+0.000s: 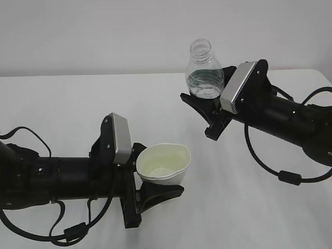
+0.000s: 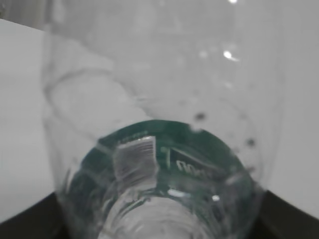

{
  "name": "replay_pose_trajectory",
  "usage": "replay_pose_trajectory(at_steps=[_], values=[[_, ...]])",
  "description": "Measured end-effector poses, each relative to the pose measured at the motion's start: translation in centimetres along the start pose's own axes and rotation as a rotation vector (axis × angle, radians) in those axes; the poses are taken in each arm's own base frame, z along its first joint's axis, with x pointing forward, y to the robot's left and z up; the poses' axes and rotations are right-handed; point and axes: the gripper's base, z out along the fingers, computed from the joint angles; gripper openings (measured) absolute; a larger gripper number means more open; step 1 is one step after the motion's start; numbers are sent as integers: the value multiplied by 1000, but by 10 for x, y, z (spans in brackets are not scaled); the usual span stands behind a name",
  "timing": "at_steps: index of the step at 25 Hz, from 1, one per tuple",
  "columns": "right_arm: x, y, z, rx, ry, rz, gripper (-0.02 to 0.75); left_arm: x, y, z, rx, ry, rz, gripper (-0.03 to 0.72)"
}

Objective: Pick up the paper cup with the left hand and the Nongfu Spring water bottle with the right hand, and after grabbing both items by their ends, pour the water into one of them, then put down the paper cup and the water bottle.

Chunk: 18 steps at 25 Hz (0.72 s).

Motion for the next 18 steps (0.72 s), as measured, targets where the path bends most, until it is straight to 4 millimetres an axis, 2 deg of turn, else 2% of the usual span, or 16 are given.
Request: replay_pose_trajectory(at_steps=[18], values=[[0, 0, 0, 0, 0, 177, 470, 0, 0, 0, 0, 0, 0, 447]])
